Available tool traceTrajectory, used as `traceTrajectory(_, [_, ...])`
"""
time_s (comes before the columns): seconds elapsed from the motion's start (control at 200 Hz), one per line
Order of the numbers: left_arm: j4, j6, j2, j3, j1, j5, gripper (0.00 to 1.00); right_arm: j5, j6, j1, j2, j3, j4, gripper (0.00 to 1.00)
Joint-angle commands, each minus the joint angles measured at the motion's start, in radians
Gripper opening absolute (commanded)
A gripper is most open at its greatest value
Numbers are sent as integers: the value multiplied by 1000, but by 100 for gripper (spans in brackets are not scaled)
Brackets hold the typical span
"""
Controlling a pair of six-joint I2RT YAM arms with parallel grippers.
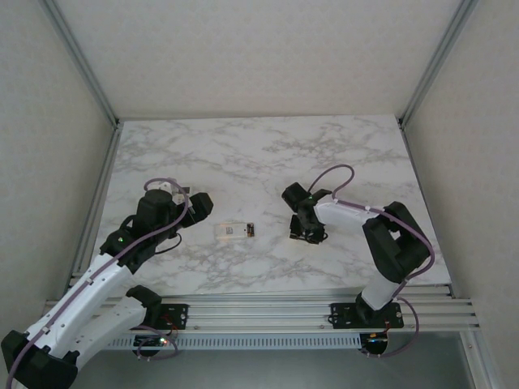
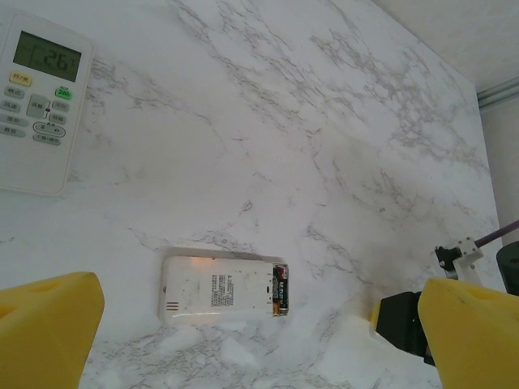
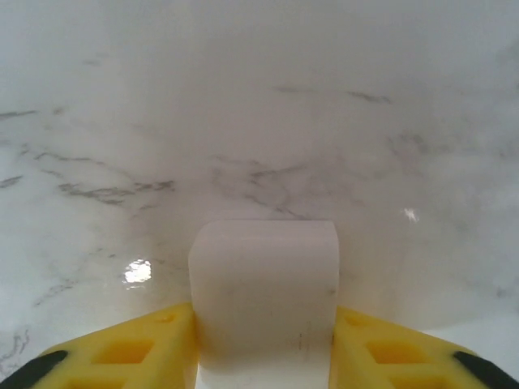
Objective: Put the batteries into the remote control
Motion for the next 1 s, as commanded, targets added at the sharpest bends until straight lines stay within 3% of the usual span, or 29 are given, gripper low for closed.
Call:
traceTrajectory(0.0, [-4, 19, -12, -3, 0, -14, 100, 14, -207, 1, 25, 53, 44, 35])
traceTrajectory(0.065, [-7, 17, -17, -1, 0, -17, 100, -29, -341, 1, 26, 79, 41, 30])
traceTrajectory(0.125, [-4, 15, -18, -1, 1, -22, 99, -91, -491, 0, 23, 95, 45, 17])
traceTrajectory(0.165, [-5, 14, -19, -1, 1, -24, 100, -114, -574, 3, 24, 116, 25, 14])
traceTrajectory(0.335, [-15, 10, -23, 7, 0, -35, 99, -236, -1024, 70, 21, 235, -152, 28])
traceTrajectory(0.375, [-14, 8, -24, 4, 0, -37, 100, -245, -1147, 132, 26, 251, -200, 32])
traceTrajectory(0.486, [-7, 4, -27, 0, 0, -42, 100, -116, -1418, 220, 86, 261, -280, 35])
traceTrajectory(0.586, [-4, 4, -26, 0, 1, -45, 99, 2, -1569, 225, 165, 286, -304, 36])
traceTrajectory(0.786, [-16, 14, -29, -1, 0, -57, 100, 96, -1723, 244, 230, 294, -254, 41])
traceTrajectory(0.936, [-10, 14, -38, -13, 0, -63, 100, 72, -1649, 220, 161, 268, -144, 65])
traceTrajectory(0.996, [-9, 18, -35, -13, 1, -62, 100, 60, -1594, 215, 90, 234, -97, 69])
